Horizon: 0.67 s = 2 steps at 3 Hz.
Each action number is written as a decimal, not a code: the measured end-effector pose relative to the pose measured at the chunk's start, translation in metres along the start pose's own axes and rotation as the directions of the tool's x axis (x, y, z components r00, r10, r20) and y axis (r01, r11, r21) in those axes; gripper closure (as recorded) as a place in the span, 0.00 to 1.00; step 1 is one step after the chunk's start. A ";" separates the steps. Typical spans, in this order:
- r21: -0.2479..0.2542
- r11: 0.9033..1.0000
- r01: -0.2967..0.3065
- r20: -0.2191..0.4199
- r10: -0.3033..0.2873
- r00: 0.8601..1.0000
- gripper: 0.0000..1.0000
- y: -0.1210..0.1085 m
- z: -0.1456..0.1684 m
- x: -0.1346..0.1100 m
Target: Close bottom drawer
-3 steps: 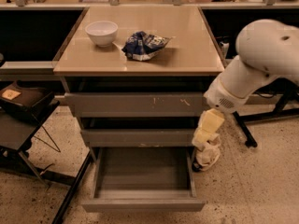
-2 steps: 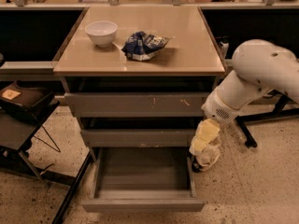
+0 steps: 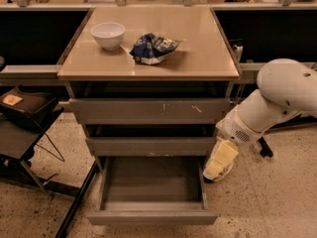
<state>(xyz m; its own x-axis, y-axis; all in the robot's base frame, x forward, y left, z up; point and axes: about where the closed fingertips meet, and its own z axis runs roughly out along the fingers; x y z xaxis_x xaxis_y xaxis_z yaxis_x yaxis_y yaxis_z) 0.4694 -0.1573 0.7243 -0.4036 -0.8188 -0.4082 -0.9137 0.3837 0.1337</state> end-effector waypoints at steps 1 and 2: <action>0.066 0.998 -0.022 -0.009 0.023 1.000 0.00 -0.001 0.011 -0.001; 0.133 0.991 0.016 -0.091 -0.003 0.996 0.00 0.012 0.073 -0.012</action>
Offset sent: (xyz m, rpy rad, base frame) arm 0.0459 0.0797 -0.2092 -0.3217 -0.3897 -0.4312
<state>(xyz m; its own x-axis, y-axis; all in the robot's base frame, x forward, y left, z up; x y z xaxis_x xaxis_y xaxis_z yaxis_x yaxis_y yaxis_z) 0.4661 -0.1118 0.6646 -0.4030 -0.8557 -0.3244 -0.9056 0.4241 0.0063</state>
